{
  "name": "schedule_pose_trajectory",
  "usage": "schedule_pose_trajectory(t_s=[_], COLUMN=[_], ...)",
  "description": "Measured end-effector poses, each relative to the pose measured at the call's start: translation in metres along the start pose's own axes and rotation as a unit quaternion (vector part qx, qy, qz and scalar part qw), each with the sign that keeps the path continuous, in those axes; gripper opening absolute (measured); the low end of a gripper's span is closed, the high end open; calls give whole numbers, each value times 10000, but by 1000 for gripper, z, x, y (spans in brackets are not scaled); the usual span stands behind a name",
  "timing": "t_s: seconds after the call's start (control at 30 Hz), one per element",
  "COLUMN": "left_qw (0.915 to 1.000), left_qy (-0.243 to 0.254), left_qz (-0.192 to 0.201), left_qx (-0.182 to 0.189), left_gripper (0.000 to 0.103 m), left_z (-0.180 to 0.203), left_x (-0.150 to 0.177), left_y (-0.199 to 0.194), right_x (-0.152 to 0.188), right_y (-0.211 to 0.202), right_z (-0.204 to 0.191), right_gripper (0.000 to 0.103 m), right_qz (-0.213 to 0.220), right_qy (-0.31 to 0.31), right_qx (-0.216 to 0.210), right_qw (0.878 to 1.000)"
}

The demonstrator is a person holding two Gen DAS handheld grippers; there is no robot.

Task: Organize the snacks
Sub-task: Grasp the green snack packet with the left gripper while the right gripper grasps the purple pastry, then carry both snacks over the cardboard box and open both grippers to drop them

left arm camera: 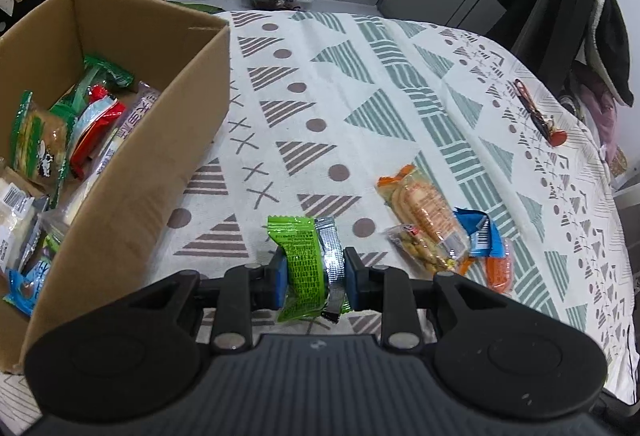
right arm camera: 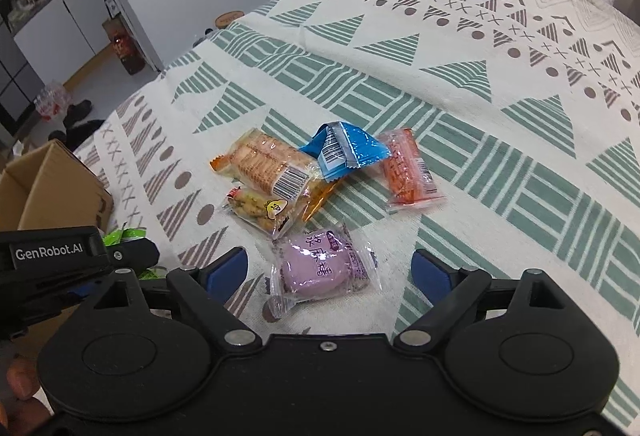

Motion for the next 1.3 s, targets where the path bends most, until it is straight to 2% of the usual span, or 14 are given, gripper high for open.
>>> schedule_pose_trajectory(t_s=[0.1,0.13,0.2,0.27,0.3,0.33,0.37,0.83,1.3], left_qw=[10000,10000,10000,9999,9998,9997,9996,9969,9948], left_qy=[27,33,21,0,-3,12,66,402,260], left_qz=[17,24,41,73,89,118,181,674,963], left_qx=[-28,-37,-68,-130,-167,-199,-229,-76,-197], left_gripper=[27,27,27,27,27,27,27,27,27], left_z=[0,-1,-2,-6,-7,-8,-8,10,-4], left_x=[1,1,1,1,0,-1,-2,-19,-30], left_y=[0,0,0,0,0,-2,-5,-60,-108], right_x=[-1,-1,0,2,2,2,1,-8,-23], right_y=[6,8,11,9,7,5,3,-37,-72], right_z=[-1,-1,-2,-5,-5,-5,-4,-17,-42], right_gripper=[88,84,75,56,52,43,40,36,35], right_qz=[-28,-54,-100,-98,-105,-116,-100,280,735], right_qy=[-61,-85,-135,-226,-246,-218,-169,-71,-137], right_qx=[76,91,100,47,21,-17,-21,-437,-912], right_qw=[9999,9999,9998,9997,9996,9997,9998,9986,9930])
Point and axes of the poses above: each gripper's, at about its wrist camera, not at the fingertips, and y roughly the way its jaws point, z to its right, x to its underside, the point moved 8 cm from there along y, roughly the way its jaws point, and after that the axes turned 1 degree about z, right-handed, at the moved point
